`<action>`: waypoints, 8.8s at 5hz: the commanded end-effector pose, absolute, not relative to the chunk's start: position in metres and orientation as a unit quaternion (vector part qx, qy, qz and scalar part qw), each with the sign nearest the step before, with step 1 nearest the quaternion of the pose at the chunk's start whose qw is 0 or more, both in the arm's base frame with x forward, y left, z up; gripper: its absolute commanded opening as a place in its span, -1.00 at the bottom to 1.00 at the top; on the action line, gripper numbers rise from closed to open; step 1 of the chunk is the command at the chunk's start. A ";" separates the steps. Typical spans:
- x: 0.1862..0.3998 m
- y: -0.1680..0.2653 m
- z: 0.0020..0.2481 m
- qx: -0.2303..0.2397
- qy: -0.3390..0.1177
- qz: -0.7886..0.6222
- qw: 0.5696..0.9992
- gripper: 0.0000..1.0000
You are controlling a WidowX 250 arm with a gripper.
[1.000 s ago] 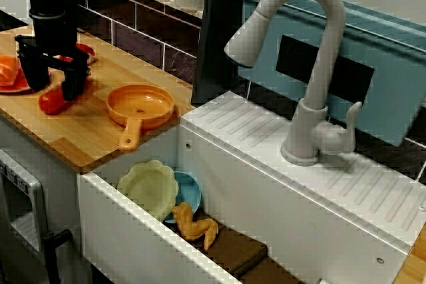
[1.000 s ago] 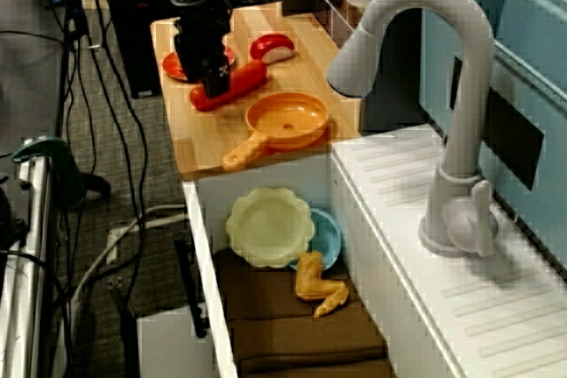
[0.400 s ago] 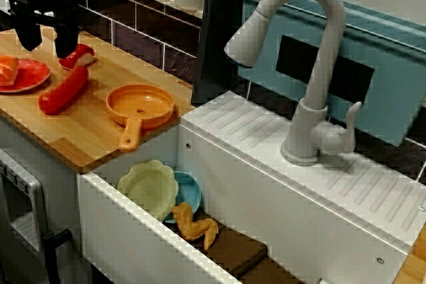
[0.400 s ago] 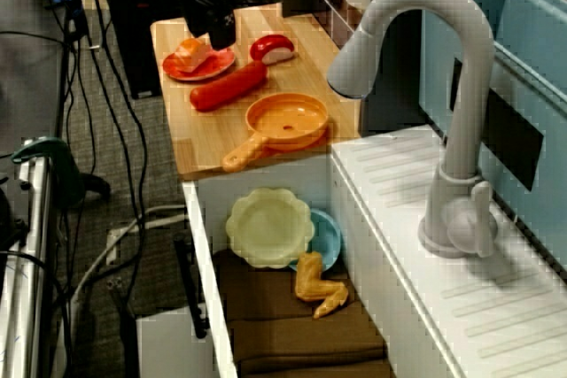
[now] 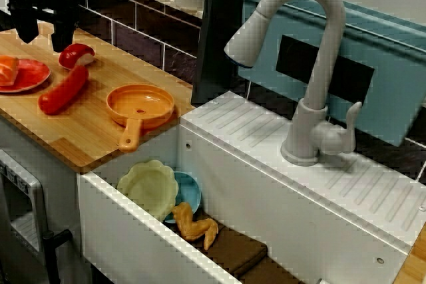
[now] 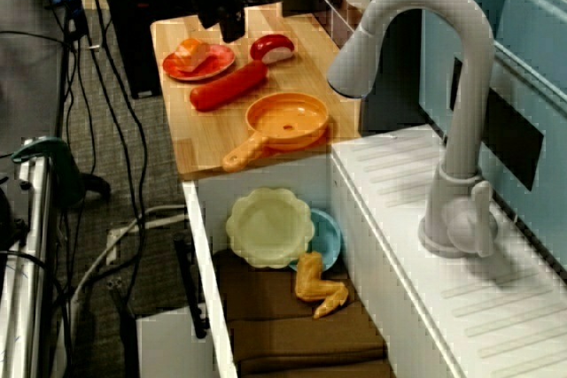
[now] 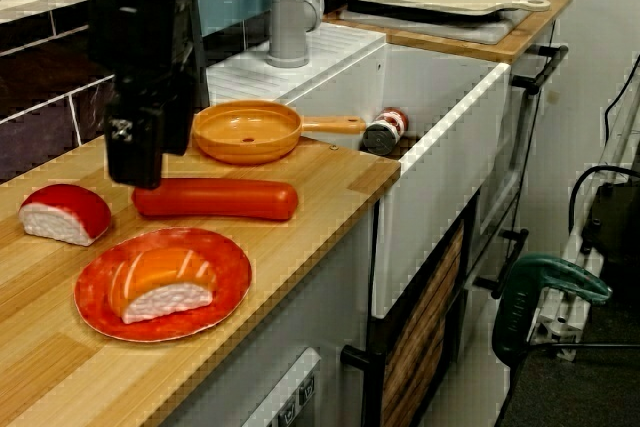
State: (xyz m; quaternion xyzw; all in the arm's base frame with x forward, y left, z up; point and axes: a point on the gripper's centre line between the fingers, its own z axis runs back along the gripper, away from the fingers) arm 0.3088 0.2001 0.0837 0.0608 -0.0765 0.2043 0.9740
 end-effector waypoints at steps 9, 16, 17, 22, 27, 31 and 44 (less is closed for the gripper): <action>0.379 0.224 0.088 0.016 -0.092 0.140 0.986 1.00; 0.373 0.229 0.074 0.027 -0.069 0.183 0.980 -1.00; 0.368 0.222 0.090 0.019 -0.071 0.178 0.981 -1.00; 0.344 0.165 0.126 -0.012 -0.071 0.136 0.988 -1.00; 0.345 0.064 0.097 -0.008 -0.043 0.078 0.996 -1.00; 0.289 0.061 0.110 0.015 0.005 0.107 0.994 1.00; 0.316 0.153 0.072 0.042 -0.062 0.230 0.970 1.00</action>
